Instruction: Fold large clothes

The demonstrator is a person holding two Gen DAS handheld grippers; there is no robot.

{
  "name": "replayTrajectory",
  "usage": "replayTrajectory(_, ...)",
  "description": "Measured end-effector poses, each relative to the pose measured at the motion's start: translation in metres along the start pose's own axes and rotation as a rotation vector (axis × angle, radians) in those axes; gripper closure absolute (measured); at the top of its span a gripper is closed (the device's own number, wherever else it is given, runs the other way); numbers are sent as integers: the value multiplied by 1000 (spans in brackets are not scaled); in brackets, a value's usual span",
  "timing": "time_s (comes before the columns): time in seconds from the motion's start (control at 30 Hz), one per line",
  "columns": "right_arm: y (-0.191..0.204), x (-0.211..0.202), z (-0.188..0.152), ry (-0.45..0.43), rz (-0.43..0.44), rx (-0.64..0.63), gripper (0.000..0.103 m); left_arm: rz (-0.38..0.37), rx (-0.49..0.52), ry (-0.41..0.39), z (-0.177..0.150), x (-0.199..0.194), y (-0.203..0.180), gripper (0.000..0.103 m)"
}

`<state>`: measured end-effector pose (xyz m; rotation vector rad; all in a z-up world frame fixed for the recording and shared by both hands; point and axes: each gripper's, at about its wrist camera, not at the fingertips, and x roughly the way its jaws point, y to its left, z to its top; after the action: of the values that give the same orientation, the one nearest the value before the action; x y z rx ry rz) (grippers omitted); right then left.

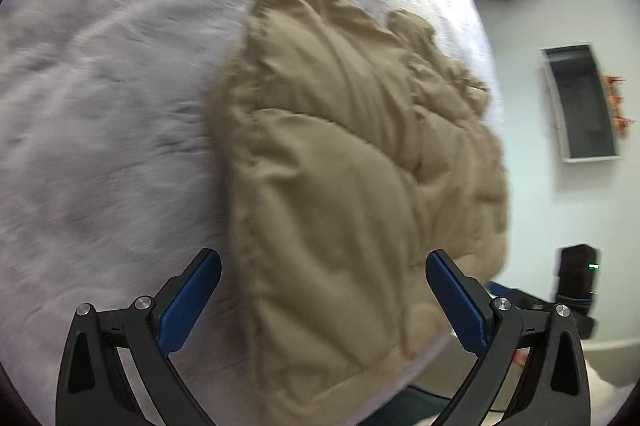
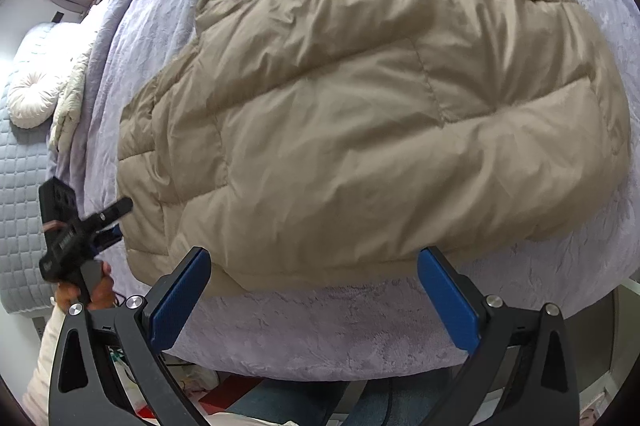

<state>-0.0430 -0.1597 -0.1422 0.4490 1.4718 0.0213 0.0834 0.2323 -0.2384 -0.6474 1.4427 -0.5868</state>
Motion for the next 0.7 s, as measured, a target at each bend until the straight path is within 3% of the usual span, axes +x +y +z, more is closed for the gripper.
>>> replayTrajectory(0.1,0,4,-1,7,-6,-1,0,-69,10,72,10,20,5,0)
replayTrajectory(0.2,0,7,0,11,-11,-5,0,-45,9,138,18,45,8,0)
replayTrajectory(0.33,2,8,0,9,-8,-11,0,-52,31,143,22,57,1,2)
replayTrajectory(0.4,3,6,2,1,-4,-16,0,-64,39,129,22,57,-3,32)
replayTrajectory(0.43,4,5,2,-6,-3,-18,0,-92,42,131,22,56,-5,53)
replayTrajectory(0.47,5,3,2,-16,-2,-20,0,-122,38,124,22,54,-6,63)
replayTrajectory(0.6,5,-10,11,-99,-25,-33,0,-140,42,92,19,41,-15,71)
replayTrajectory(0.67,6,-18,17,-163,-29,-43,13,-132,43,84,17,37,-20,71)
replayTrajectory(0.7,7,-21,21,-188,-29,-59,45,-123,46,79,16,35,-24,71)
